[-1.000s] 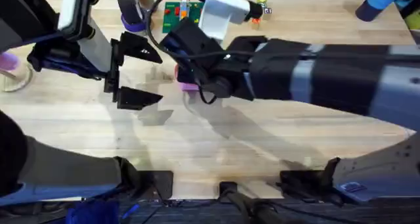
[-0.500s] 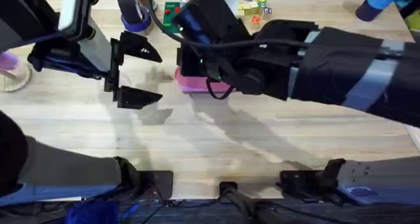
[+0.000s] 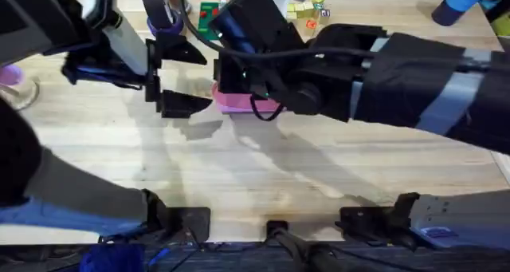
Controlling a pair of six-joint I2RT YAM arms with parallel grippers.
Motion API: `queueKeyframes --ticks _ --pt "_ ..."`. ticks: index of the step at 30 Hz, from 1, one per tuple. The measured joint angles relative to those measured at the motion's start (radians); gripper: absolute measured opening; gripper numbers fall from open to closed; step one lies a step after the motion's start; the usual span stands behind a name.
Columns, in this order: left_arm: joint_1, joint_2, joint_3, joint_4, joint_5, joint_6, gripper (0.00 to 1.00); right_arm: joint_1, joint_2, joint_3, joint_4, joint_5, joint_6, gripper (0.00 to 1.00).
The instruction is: Unzip the bag, pick up the pens from the table one at a time and place them inside, then zip the bag closed.
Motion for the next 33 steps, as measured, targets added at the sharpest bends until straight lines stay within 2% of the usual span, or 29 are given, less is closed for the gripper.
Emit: queueKeyframes --ticks 6,14,25,26,27,32,33 --pt "-0.040 0.101 0.000 0.011 0.077 -0.027 0.994 0.000 0.000 0.000 0.000 0.000 0.000 0.030" --pt "-0.097 0.171 0.000 0.038 0.102 -0.036 0.994 0.000 0.000 0.000 0.000 0.000 0.000 0.030" --pt "-0.107 0.175 0.000 0.052 0.106 -0.041 0.996 0.000 0.000 0.000 0.001 0.000 0.000 0.030" --pt "-0.107 0.175 0.000 0.052 0.106 -0.041 0.972 0.000 0.000 0.000 0.001 0.000 0.000 0.030" --pt "-0.107 0.175 0.000 0.052 0.106 -0.042 0.913 0.000 0.000 0.000 0.001 0.000 0.000 0.030" --pt "-0.108 0.176 0.000 0.064 0.106 -0.044 0.142 0.000 0.000 0.000 0.001 -0.004 0.000 0.030" --pt "-0.108 0.175 0.000 0.063 0.106 -0.042 0.070 0.000 0.000 0.000 0.001 -0.005 0.000 0.030"
